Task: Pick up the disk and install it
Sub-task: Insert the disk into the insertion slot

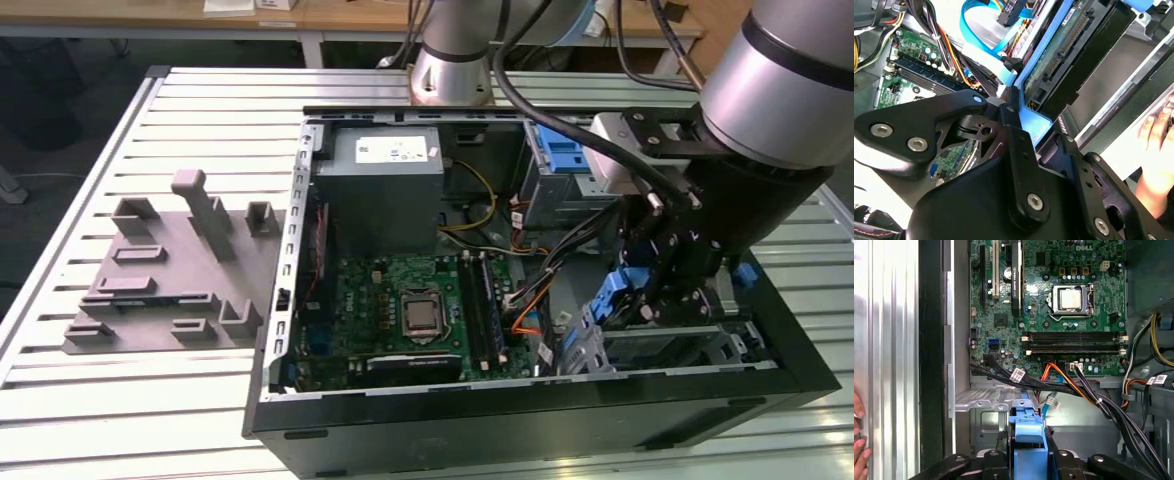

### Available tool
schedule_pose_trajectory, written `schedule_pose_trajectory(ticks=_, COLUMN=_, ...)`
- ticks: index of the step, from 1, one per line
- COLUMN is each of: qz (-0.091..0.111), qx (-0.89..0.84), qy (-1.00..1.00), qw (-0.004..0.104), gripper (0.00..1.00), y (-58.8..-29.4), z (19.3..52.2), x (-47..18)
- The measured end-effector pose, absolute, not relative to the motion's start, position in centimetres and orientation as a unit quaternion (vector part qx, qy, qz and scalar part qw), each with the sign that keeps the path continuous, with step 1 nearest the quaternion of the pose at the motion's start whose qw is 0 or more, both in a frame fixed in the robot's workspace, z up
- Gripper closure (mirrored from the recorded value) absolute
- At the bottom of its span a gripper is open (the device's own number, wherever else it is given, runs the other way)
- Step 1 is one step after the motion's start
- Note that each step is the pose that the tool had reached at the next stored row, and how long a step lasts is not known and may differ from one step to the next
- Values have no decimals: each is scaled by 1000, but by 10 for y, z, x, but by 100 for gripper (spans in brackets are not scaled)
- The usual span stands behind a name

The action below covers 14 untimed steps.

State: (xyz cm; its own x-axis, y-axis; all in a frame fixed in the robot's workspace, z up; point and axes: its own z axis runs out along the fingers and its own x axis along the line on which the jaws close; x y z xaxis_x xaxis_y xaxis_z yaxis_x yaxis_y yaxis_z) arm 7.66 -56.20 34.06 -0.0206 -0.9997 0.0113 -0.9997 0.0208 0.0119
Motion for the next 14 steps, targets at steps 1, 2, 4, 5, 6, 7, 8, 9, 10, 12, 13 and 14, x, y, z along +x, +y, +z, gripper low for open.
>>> schedule_pose_trajectory(ticks=1, qz=0, qx=700, qy=-714, qw=8, gripper=64, y=-562, z=341, x=77)
schedule_pose_trajectory(ticks=2, qz=0, qx=700, qy=-714, qw=8, gripper=63, y=-562, z=341, x=77)
schedule_pose_trajectory(ticks=4, qz=0, qx=700, qy=-714, qw=8, gripper=56, y=-562, z=341, x=77)
schedule_pose_trajectory(ticks=5, qz=0, qx=700, qy=-714, qw=8, gripper=56, y=-562, z=341, x=77)
schedule_pose_trajectory(ticks=6, qz=0, qx=700, qy=-714, qw=8, gripper=56, y=-562, z=341, x=77)
schedule_pose_trajectory(ticks=7, qz=0, qx=700, qy=-714, qw=8, gripper=56, y=-562, z=341, x=77)
schedule_pose_trajectory(ticks=8, qz=0, qx=700, qy=-714, qw=8, gripper=56, y=-562, z=341, x=77)
schedule_pose_trajectory(ticks=9, qz=0, qx=700, qy=-714, qw=8, gripper=58, y=-562, z=341, x=77)
schedule_pose_trajectory(ticks=10, qz=0, qx=700, qy=-714, qw=8, gripper=64, y=-562, z=341, x=77)
schedule_pose_trajectory(ticks=12, qz=0, qx=700, qy=-714, qw=8, gripper=70, y=-562, z=341, x=77)
schedule_pose_trajectory(ticks=13, qz=0, qx=700, qy=-714, qw=8, gripper=76, y=-562, z=341, x=77)
schedule_pose_trajectory(ticks=14, qz=0, qx=700, qy=-714, qw=8, gripper=76, y=-562, z=341, x=77)
